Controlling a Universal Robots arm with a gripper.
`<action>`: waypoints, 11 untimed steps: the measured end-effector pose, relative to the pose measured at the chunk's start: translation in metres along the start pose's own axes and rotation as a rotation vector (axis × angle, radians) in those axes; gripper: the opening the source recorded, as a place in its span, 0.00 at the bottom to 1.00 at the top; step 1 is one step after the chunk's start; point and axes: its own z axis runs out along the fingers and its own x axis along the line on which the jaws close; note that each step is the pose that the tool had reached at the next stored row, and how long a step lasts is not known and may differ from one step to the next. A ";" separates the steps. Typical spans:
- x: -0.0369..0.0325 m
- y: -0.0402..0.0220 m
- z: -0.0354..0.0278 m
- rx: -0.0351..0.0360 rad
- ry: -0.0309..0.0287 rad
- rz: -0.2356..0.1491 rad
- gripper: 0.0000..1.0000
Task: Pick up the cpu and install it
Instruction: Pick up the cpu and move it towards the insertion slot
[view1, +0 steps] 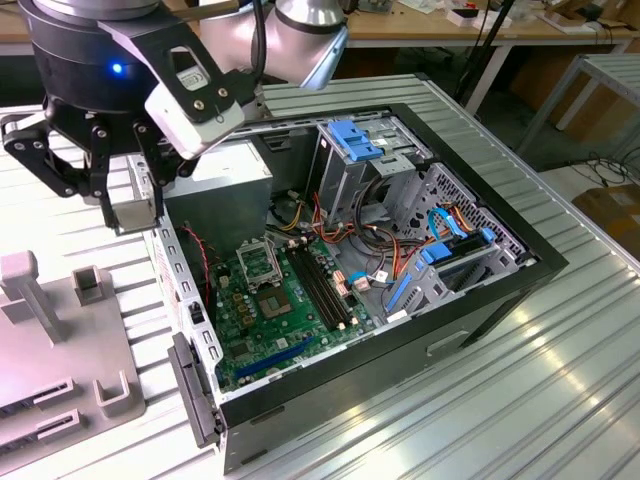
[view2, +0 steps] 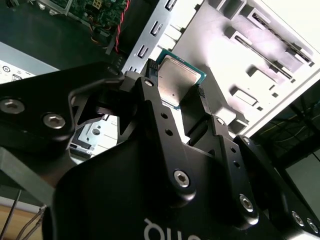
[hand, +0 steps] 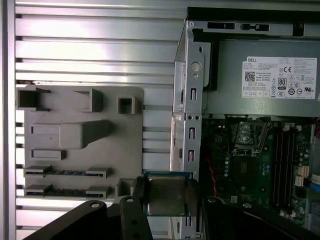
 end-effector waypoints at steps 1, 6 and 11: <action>-0.0011 0.0000 0.0000 0.0000 0.0000 0.000 0.44; -0.0069 -0.0002 -0.0002 0.0001 0.0000 0.000 0.44; -0.0136 -0.0004 -0.0004 0.0000 0.0000 0.000 0.44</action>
